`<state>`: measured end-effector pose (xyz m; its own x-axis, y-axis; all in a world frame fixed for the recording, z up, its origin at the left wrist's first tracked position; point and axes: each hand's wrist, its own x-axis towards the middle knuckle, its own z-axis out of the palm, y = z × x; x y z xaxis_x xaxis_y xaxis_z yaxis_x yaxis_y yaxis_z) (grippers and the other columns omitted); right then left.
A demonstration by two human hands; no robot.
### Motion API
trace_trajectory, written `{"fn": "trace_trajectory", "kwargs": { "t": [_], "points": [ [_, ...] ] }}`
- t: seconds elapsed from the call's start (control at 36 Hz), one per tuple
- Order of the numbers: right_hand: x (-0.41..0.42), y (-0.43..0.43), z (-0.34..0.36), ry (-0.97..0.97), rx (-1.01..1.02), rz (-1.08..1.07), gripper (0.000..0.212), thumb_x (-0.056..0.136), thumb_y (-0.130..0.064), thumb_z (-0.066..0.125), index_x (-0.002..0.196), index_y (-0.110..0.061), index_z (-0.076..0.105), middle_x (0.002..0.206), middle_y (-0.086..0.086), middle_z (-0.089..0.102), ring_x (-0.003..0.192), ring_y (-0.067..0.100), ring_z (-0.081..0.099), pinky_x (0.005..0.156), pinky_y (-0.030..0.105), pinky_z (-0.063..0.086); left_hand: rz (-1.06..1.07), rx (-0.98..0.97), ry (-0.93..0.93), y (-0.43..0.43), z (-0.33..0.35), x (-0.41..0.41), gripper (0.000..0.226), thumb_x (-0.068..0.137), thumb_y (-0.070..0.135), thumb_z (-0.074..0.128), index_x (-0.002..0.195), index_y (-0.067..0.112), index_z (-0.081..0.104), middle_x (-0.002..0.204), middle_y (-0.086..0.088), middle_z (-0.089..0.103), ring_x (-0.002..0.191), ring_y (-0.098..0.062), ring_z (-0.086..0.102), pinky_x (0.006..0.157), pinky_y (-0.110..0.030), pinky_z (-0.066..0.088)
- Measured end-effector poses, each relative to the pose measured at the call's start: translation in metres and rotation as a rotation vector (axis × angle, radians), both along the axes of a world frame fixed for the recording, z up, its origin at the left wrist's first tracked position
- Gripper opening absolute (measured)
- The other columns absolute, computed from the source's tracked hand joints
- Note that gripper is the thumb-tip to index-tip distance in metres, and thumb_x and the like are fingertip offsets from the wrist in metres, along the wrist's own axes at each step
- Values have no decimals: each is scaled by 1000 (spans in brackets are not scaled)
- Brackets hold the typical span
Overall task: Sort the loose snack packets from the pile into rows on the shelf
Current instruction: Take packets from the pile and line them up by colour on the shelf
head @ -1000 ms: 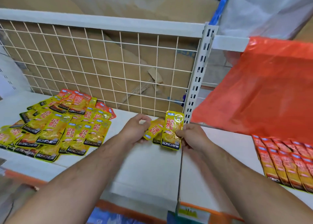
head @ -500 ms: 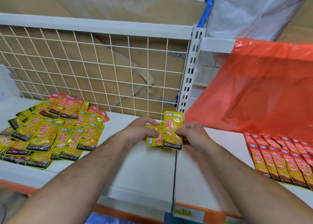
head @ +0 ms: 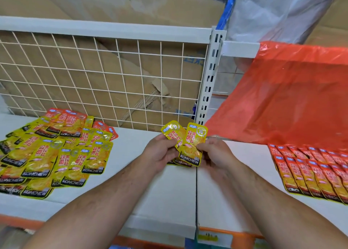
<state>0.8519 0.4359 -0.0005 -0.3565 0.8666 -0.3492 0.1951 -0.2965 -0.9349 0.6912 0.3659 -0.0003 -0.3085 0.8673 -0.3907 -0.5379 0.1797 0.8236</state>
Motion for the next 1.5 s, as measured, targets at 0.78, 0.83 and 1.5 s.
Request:
{"fn": "trace_trajectory", "kwargs": {
  "t": [0.78, 0.83, 1.5],
  "points": [
    [43, 23, -10, -454, 7, 53, 27, 84, -14, 67, 63, -11, 50, 55, 10, 47, 42, 19, 38, 40, 19, 26, -140, -442, 1155, 53, -17, 20, 22, 76, 21, 76, 67, 12, 58, 69, -2, 61, 64, -18, 58, 52, -23, 41],
    [44, 25, -10, -461, 20, 62, 26, 83, -14, 67, 64, -11, 50, 56, 11, 48, 44, 20, 38, 42, 21, 27, -149, -469, 1234, 55, -18, 19, 24, 77, 22, 73, 64, 14, 54, 66, 0, 57, 59, -15, 54, 46, -22, 34],
    [49, 41, -17, -393, 0, 77, 28, 85, -15, 67, 63, -13, 51, 55, 12, 50, 41, 20, 38, 40, 22, 25, -190, -477, 732, 68, -11, 8, 28, 84, 5, 72, 72, 9, 47, 39, -5, 46, 30, -18, 44, 37, -18, 33]
  ]
}}
